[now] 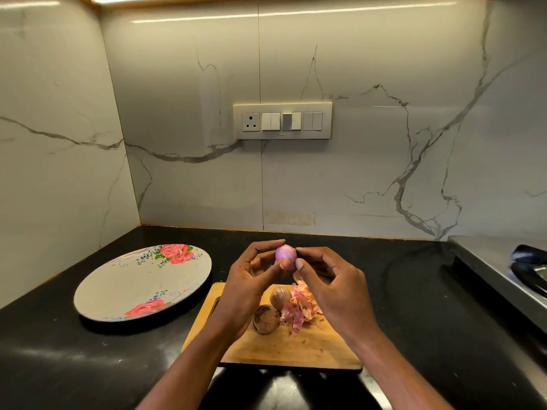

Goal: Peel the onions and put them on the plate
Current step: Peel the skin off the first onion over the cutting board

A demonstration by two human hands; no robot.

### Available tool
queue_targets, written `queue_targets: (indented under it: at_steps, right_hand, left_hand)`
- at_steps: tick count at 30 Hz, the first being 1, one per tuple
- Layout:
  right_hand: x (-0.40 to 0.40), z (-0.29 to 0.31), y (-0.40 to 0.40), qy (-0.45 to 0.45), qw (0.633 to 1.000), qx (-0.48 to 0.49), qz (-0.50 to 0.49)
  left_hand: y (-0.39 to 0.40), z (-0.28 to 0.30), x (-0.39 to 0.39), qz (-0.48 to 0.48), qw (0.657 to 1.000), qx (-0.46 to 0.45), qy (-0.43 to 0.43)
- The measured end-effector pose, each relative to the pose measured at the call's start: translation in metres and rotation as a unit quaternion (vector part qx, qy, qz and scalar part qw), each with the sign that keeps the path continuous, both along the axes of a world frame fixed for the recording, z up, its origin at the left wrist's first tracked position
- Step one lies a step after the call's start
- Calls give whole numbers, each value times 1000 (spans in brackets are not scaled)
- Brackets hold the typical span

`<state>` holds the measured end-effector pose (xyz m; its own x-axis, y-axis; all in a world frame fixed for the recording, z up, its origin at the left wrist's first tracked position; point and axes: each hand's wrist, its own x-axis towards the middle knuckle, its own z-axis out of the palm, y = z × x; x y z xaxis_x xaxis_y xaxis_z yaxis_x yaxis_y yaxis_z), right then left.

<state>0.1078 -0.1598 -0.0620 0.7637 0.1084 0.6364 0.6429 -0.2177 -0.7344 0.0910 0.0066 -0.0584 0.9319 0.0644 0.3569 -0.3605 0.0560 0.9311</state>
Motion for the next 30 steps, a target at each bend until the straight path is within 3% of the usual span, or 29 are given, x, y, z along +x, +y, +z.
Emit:
queue_targets:
  at_steps: [9, 30]
  right_hand:
    - [2, -3, 0, -12, 999, -20, -39]
    - [1, -2, 1, 17, 999, -19, -21]
  left_hand:
    - [4, -2, 1, 56, 994, 96, -16]
    - [8, -2, -3, 27, 996, 82, -16]
